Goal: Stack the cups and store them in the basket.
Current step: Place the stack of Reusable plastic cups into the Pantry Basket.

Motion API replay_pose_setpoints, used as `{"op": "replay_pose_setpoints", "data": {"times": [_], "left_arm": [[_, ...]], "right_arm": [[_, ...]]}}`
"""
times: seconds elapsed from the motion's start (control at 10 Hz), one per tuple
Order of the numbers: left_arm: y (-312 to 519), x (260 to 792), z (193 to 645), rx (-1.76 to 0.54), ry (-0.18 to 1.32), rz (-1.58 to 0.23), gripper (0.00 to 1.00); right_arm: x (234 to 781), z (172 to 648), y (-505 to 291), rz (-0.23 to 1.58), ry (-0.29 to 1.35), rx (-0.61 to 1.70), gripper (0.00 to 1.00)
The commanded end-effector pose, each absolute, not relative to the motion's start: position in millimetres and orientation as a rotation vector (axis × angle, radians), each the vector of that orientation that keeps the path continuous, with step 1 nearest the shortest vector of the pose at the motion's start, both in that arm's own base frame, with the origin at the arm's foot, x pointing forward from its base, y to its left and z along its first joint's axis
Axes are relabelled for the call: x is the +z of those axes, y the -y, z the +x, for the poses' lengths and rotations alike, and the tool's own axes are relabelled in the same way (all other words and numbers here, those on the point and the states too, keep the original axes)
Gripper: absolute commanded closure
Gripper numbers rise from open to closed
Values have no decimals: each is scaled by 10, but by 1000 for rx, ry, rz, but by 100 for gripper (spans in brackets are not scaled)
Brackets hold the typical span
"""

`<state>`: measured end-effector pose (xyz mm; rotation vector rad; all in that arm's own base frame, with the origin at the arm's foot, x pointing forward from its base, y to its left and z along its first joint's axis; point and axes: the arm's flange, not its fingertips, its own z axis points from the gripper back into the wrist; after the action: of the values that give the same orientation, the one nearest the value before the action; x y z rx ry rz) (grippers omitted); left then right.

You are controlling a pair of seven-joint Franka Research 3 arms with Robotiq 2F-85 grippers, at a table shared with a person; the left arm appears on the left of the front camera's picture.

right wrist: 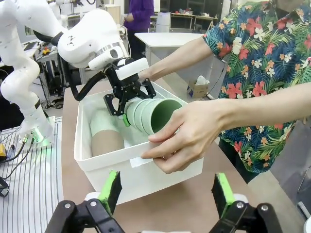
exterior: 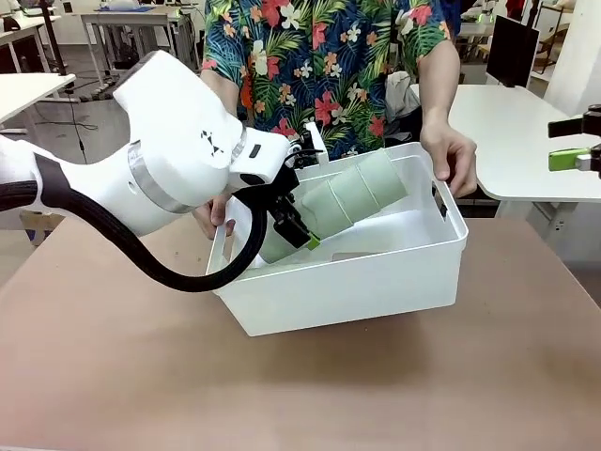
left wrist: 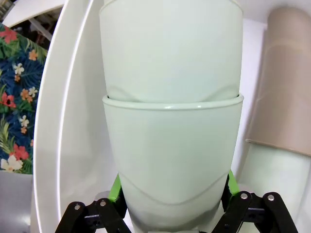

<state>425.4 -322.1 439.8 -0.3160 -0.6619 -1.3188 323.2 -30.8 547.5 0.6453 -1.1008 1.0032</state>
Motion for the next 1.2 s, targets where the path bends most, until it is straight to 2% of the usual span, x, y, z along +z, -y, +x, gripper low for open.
{"op": "replay_pose_setpoints", "data": {"times": [0.0, 1.0, 1.1], "left_arm": [[3331, 4441, 4364, -1298, 660, -272, 13], [3596, 4119, 4448, -1298, 598, -208, 13], [3595, 4123, 4435, -1315, 591, -213, 0]], "right_arm": [[5471, 3262, 292, 651, 1132, 1010, 0], [5471, 3262, 292, 651, 1132, 1010, 0], [5471, 3262, 292, 651, 1132, 1010, 0]]}}
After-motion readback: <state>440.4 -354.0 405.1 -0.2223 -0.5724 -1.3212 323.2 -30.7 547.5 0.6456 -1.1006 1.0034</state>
